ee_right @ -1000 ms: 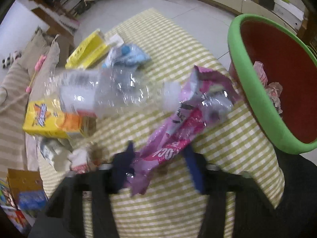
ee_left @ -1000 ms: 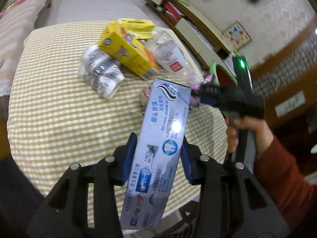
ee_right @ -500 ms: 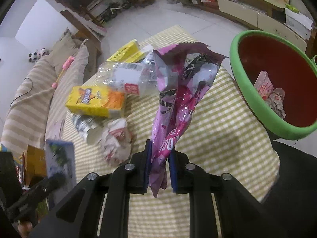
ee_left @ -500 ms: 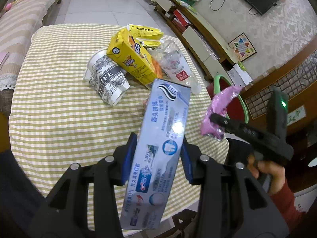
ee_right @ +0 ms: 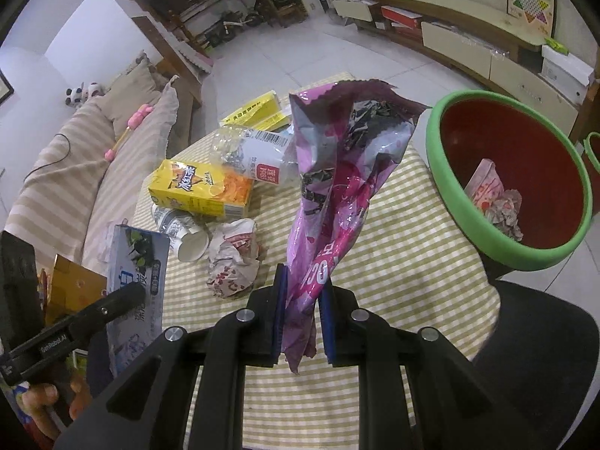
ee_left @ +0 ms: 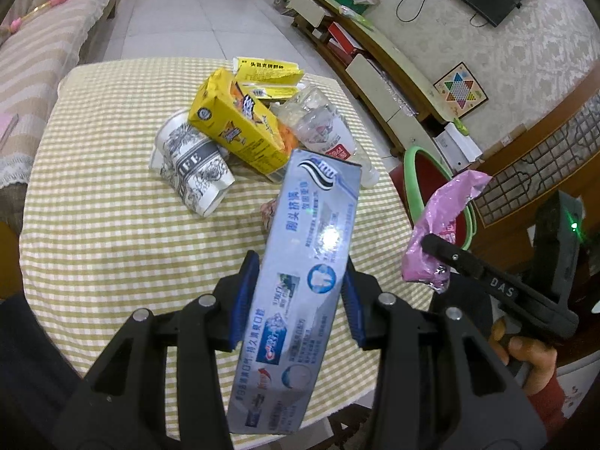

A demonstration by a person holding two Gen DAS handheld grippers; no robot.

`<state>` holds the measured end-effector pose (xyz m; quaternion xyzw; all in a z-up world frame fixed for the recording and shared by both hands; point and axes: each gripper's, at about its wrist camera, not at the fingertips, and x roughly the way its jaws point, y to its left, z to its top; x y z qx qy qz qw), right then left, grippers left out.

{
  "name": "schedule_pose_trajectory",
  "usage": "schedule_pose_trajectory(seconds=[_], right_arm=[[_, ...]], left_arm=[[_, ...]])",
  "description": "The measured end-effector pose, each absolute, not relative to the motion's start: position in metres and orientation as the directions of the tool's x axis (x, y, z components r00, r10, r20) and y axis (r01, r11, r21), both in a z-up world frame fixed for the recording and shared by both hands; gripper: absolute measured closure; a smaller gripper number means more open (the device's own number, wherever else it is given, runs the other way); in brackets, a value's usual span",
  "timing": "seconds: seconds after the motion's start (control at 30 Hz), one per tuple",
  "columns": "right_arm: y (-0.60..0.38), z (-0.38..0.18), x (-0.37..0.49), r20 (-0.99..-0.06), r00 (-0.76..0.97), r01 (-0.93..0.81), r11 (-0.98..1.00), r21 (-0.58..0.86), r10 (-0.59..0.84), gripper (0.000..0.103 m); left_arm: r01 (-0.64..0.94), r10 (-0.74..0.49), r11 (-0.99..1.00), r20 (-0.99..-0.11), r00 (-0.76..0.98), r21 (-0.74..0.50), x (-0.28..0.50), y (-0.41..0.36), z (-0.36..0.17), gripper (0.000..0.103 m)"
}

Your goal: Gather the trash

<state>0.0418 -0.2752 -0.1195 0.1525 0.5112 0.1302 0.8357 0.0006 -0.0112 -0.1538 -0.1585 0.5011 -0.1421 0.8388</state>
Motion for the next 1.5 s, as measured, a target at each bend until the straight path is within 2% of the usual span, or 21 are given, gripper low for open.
schedule_pose_trajectory(seconds=[0.77,1.4,1.5], right_arm=[[-0.311,-0.093,0.042,-0.766,0.548,-0.030,0.922,0.385,0.337,0.087],[-0.333,-0.094,0.038,-0.757,0.562,0.005,0.913,0.407,0.335,0.087],[-0.335,-0.095,0.035,-0.758,0.562,0.008,0.914,0.405,0.331,0.087]], left_arm=[[0.133,-0.420,0.903,-0.773,0.474,-0.409,0.027,-0.042,-0.136,0.062],[0.168,-0.423,0.904,-0.770,0.478,-0.392,0.039,-0.067,-0.127,0.062],[0.172,-0.418,0.908,-0.787,0.454,-0.382,0.035,-0.066,-0.133,0.060]])
